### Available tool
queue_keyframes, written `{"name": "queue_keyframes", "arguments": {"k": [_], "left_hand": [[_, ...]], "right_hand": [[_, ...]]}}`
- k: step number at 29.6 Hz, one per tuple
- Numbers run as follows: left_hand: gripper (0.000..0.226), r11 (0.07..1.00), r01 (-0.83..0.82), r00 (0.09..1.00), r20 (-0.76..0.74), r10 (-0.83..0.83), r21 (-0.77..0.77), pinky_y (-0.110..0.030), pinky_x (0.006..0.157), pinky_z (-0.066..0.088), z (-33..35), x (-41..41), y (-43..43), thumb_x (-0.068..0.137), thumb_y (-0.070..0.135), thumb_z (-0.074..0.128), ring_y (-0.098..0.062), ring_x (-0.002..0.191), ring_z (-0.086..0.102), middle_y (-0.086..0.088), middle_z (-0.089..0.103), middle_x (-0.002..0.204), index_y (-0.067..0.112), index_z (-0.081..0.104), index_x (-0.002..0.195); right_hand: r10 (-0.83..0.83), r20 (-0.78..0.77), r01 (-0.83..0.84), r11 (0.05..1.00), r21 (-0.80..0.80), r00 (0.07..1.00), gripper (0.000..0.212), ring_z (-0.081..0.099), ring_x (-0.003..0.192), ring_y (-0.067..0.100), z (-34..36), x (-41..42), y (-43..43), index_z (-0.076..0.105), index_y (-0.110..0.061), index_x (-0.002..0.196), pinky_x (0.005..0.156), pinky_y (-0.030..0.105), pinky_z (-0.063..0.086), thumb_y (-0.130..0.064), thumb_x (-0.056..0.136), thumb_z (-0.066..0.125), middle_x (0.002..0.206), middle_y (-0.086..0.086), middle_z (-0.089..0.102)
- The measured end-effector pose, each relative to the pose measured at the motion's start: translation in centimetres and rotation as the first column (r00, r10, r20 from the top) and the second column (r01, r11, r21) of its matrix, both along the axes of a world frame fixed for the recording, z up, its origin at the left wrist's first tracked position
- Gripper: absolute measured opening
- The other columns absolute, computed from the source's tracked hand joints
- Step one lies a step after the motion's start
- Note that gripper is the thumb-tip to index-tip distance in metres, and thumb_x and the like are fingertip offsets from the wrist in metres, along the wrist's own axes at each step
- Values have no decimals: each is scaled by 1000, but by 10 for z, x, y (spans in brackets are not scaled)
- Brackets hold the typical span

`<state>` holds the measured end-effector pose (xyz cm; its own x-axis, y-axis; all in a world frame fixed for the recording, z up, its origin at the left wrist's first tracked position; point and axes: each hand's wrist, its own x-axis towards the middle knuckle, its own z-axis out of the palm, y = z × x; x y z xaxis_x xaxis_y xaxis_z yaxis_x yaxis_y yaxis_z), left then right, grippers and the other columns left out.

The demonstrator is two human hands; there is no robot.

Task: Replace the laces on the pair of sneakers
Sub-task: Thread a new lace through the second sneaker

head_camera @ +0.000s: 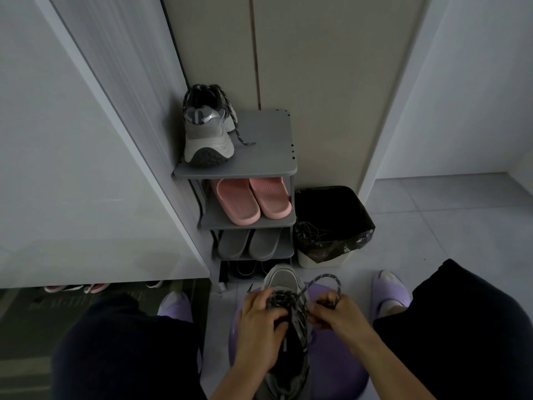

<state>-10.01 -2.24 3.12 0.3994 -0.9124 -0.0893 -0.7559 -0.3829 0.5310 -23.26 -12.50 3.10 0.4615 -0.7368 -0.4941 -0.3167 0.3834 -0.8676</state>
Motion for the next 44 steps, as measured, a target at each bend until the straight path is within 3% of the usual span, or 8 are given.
{"name": "queue_keyframes", "arguments": {"k": [12,20,23,26,29,32,38,44], "left_hand": [[20,985,-57,996,-75,46,-163,-15,104,19,-21,-4,-5,83,17,63,-19,129,33,5,47,138,19,72,100],[13,991,-50,963,-269,14,-127,-9,98,26,-23,6,-12,79,16,68,-8,121,36,9,48,128,29,70,79],[27,986,-118,887,-459,51,-119,-29,106,34,-26,8,-10,72,23,64,-12,122,42,9,51,124,46,59,59],[16,965,-232,766,-634,105,-120,-29,102,37,-14,3,-6,74,24,61,-7,116,49,10,56,118,37,61,64],[20,802,-585,428,-887,175,-124,-21,81,49,9,16,-5,88,1,51,-11,96,64,2,71,97,13,55,72],[25,588,-799,164,-986,11,-127,-27,63,58,48,58,-5,93,-1,34,-19,63,68,-6,67,63,10,45,73],[43,371,-918,132,-990,-54,-142,-19,45,46,84,129,15,95,3,34,-11,42,49,1,54,49,21,46,57],[28,565,-822,136,-941,310,68,-12,31,25,55,108,24,90,0,39,-7,33,36,-5,44,54,13,41,65]], "right_hand": [[113,-111,-131,976,-176,987,25,56,49,-2,-8,9,1,62,-17,66,51,9,43,5,77,65,48,-11,61],[140,-48,-145,983,-111,989,15,63,72,9,-7,14,11,61,-16,79,66,18,50,-1,81,66,75,0,66],[126,85,-130,990,47,988,17,66,67,0,-4,16,20,60,-14,82,61,12,48,2,80,66,71,-4,70],[128,62,-131,990,58,990,21,63,59,0,-7,17,22,59,-13,74,55,12,46,8,77,63,59,-6,67],[73,-1,-73,994,80,997,20,57,66,13,-13,17,20,52,-10,83,62,24,45,-2,71,67,71,3,60],[62,-43,-57,993,106,997,25,54,72,19,-16,16,18,49,-9,88,66,32,45,-4,74,69,77,7,56],[133,-82,-128,990,65,988,21,52,68,14,-16,18,18,51,-15,89,60,23,43,-5,80,66,79,6,55],[132,-73,-132,991,5,989,21,50,69,11,-15,17,20,51,-18,90,60,19,41,-6,81,65,78,3,52]]}}
